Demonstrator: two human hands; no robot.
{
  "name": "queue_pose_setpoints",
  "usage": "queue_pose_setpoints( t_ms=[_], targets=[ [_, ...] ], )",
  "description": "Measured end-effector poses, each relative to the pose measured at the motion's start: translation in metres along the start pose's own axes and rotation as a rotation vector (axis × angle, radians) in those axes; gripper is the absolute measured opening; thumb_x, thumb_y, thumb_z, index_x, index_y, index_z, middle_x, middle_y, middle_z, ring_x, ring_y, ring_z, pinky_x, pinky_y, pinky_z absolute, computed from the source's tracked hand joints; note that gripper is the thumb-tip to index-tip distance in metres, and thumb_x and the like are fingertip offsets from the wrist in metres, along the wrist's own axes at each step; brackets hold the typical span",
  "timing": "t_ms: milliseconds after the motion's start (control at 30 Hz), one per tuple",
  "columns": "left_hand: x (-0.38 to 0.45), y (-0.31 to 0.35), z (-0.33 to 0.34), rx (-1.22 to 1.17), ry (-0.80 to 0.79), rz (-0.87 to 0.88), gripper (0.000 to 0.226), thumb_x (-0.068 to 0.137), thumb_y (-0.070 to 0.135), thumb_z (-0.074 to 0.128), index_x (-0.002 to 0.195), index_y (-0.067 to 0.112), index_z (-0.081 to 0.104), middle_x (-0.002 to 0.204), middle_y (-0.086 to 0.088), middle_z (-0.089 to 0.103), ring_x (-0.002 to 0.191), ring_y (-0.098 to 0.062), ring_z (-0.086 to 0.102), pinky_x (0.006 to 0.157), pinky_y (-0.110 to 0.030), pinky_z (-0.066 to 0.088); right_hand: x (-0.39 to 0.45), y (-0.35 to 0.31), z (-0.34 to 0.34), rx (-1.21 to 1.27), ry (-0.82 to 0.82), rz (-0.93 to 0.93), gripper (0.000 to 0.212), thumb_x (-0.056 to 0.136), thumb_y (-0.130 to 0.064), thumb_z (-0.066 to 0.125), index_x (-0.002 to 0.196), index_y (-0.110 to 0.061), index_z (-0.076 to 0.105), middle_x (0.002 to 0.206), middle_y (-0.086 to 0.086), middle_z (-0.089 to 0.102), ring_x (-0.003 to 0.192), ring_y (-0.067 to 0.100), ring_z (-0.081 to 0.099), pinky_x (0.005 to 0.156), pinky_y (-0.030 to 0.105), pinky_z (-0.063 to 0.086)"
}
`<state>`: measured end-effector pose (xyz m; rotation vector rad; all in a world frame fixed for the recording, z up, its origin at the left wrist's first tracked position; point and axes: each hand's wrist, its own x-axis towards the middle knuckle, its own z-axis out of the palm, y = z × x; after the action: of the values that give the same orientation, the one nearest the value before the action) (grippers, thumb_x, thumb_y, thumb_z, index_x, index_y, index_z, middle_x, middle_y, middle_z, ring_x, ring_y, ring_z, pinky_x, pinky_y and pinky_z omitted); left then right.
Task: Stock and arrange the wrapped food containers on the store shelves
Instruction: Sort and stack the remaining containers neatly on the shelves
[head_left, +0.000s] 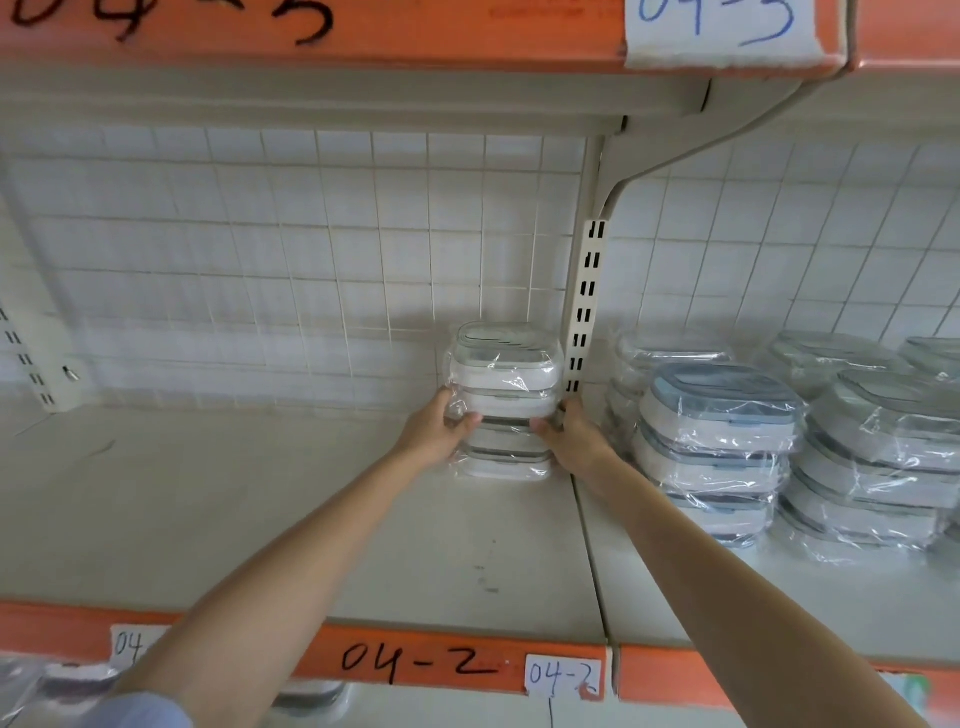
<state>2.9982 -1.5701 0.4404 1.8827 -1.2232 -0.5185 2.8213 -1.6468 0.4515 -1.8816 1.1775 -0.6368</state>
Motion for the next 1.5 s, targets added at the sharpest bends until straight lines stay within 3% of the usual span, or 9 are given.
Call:
queue_pose_setpoints(
  t_ms=[133,333,500,633,800,1000,1167,1333,1500],
  targets=[
    [0.000,0.007,0.005,-0.024,0.015,0.040,0.062,0.092,0.031,0.059,0.145,0.014,0.031,0.141,-0.010,0.047,0.126,-0.023,0.049,0.102,-0.032,0.040,-0.003,0.000,0.000,-0.029,0.020,0.011,0.044,0.097,-0.030,0.049,0.133,-0.010,0.032,0.128,0.011,0.054,0.113,0.030,0.053,0.094,0.040,0.045],
    [0.005,0.015,-0.010,-0.026,-0.041,0.051,0.072,0.082,0.039,0.070,0.142,0.018,0.035,0.142,-0.003,0.046,0.125,-0.014,0.047,0.098,-0.024,0.038,-0.005,-0.010,-0.007,-0.088,0.086,-0.021,0.064,0.091,-0.034,0.058,0.139,-0.006,0.026,0.136,0.015,0.045,0.122,0.030,0.046,0.095,0.034,0.038],
    [0.007,0.033,-0.020,-0.179,0.064,0.169,0.080,0.084,0.041,0.066,0.149,0.020,0.025,0.147,0.001,0.040,0.132,-0.013,0.041,0.105,-0.023,0.033,-0.010,-0.028,-0.012,0.034,0.221,-0.209,0.083,0.088,-0.039,0.062,0.149,-0.015,0.011,0.145,0.014,0.037,0.130,0.029,0.041,0.099,0.032,0.036],
    [0.014,0.045,-0.017,-0.117,0.131,0.205,0.065,0.090,0.036,0.061,0.146,0.019,0.034,0.141,0.000,0.048,0.120,-0.013,0.050,0.096,-0.018,0.035,-0.004,-0.037,-0.017,0.041,0.270,-0.251,0.060,0.095,-0.025,0.053,0.146,-0.014,0.024,0.112,0.008,0.049,0.101,0.024,0.055,0.091,0.034,0.044],
    [0.020,0.043,-0.011,-0.049,0.193,0.175,0.063,0.088,0.045,0.060,0.140,0.015,0.044,0.132,-0.002,0.056,0.111,-0.014,0.053,0.085,-0.017,0.034,0.001,-0.037,-0.014,0.021,0.306,-0.266,0.050,0.097,-0.018,0.051,0.142,-0.014,0.030,0.136,0.011,0.043,0.110,0.026,0.053,0.093,0.038,0.043],
    [0.018,0.038,-0.008,-0.026,0.241,0.176,0.062,0.084,0.045,0.065,0.136,0.015,0.048,0.116,0.003,0.061,0.107,-0.012,0.056,0.077,-0.014,0.033,0.003,-0.035,-0.016,-0.037,0.295,-0.269,0.053,0.097,-0.018,0.048,0.146,-0.016,0.028,0.133,0.013,0.045,0.117,0.028,0.049,0.094,0.032,0.038],
    [0.017,0.033,-0.007,-0.076,0.167,0.164,0.076,0.073,0.026,0.081,0.138,0.016,0.044,0.112,0.005,0.060,0.095,-0.006,0.057,0.075,-0.007,0.034,0.006,-0.037,-0.015,-0.076,0.290,-0.286,0.052,0.098,-0.012,0.045,0.146,-0.020,0.028,0.123,0.011,0.049,0.108,0.026,0.052,0.092,0.037,0.044],
    [0.020,0.042,-0.013,0.008,0.168,0.110,0.065,0.075,0.020,0.080,0.128,0.008,0.045,0.095,-0.004,0.059,0.072,-0.006,0.054,0.057,-0.011,0.033,0.009,-0.041,-0.019,-0.139,0.231,-0.234,0.057,0.097,-0.002,0.037,0.147,-0.025,0.024,0.129,0.008,0.044,0.093,0.012,0.045,0.081,0.024,0.038],
    [0.017,0.051,-0.020,0.133,0.087,0.096,0.069,0.078,0.029,0.077,0.133,0.011,0.039,0.099,-0.003,0.056,0.085,-0.013,0.052,0.064,-0.014,0.032,0.004,-0.056,-0.021,-0.393,0.210,-0.186,0.058,0.094,0.002,0.037,0.147,-0.009,0.015,0.141,0.017,0.029,0.124,0.033,0.038,0.102,0.038,0.036]
  ],
)
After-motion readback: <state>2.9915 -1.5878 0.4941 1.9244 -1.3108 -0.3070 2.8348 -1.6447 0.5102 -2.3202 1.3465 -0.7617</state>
